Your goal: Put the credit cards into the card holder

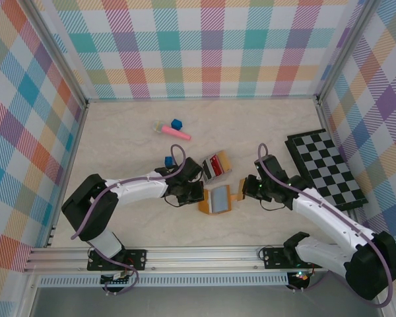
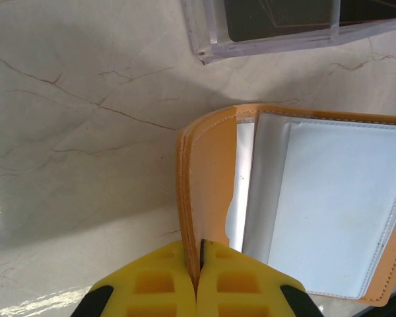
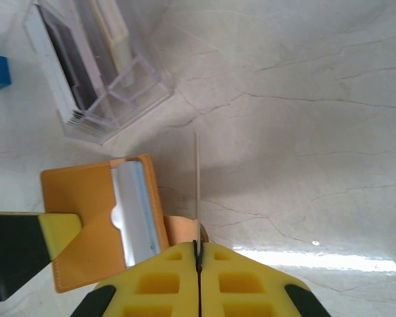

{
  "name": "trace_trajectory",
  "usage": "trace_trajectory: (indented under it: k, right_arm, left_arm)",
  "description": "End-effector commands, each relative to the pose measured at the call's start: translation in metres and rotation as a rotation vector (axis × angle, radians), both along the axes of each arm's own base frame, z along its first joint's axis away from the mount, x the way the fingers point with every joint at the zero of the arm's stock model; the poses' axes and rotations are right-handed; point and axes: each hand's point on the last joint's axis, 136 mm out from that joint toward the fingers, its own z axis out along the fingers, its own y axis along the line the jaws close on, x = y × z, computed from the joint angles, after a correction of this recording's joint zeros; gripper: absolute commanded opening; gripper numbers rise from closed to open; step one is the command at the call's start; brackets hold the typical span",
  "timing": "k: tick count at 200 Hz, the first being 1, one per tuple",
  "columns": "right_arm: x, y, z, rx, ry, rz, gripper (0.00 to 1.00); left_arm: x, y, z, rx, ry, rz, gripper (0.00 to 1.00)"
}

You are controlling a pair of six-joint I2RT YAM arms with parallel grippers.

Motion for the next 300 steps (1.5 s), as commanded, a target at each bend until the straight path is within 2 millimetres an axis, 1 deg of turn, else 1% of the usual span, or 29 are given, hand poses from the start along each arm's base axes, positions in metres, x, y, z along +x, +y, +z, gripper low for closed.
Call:
trace_trajectory:
  k: [1, 20, 54, 70, 81, 118, 150, 179, 221, 268, 300]
  right_arm:
    - [0.006, 0.014, 0.017, 0.061, -0.046, 0.057, 0.07]
    - [0.006, 0.016, 0.016, 0.053, -0.036, 0.063, 0.07]
    - [0.010, 0.026, 0.026, 0.074, -0.065, 0.101, 0.07]
    - [0.011, 0.029, 0.024, 0.071, -0.064, 0.111, 0.07]
    - [0.010, 0.030, 0.019, 0.066, -0.052, 0.120, 0.08]
    - [0.008, 0.030, -0.007, 0.016, -0.001, 0.124, 0.07]
    - [0.006, 0.033, -0.025, 0.010, 0.029, 0.133, 0.07]
    - [0.004, 0.026, -0.039, -0.036, 0.051, 0.119, 0.06]
    - [0.001, 0.020, -0.046, -0.075, 0.056, 0.128, 0.06]
    - [0.001, 0.017, -0.043, -0.100, 0.045, 0.146, 0.06]
    - [-0.001, 0.018, -0.046, -0.101, 0.054, 0.162, 0.06]
  left_arm:
    - [0.003, -0.002, 0.003, -0.005, 0.004, 0.011, 0.00]
    - [0.004, -0.004, 0.007, -0.013, 0.001, 0.009, 0.00]
    - [0.005, -0.011, 0.019, -0.030, -0.014, 0.002, 0.00]
    - [0.006, -0.016, 0.024, -0.037, -0.020, -0.003, 0.00]
    - [0.005, -0.017, 0.024, -0.027, -0.020, -0.003, 0.00]
    - [0.002, -0.017, 0.011, -0.006, 0.010, 0.006, 0.00]
    - [0.002, -0.019, 0.007, -0.005, 0.017, 0.008, 0.00]
    - [0.001, -0.020, 0.007, -0.006, 0.020, 0.005, 0.00]
    - [0.001, -0.019, 0.008, -0.001, 0.019, 0.003, 0.00]
    - [0.000, -0.018, 0.007, 0.003, 0.020, 0.002, 0.00]
    - [0.000, -0.019, 0.007, 0.003, 0.023, -0.004, 0.00]
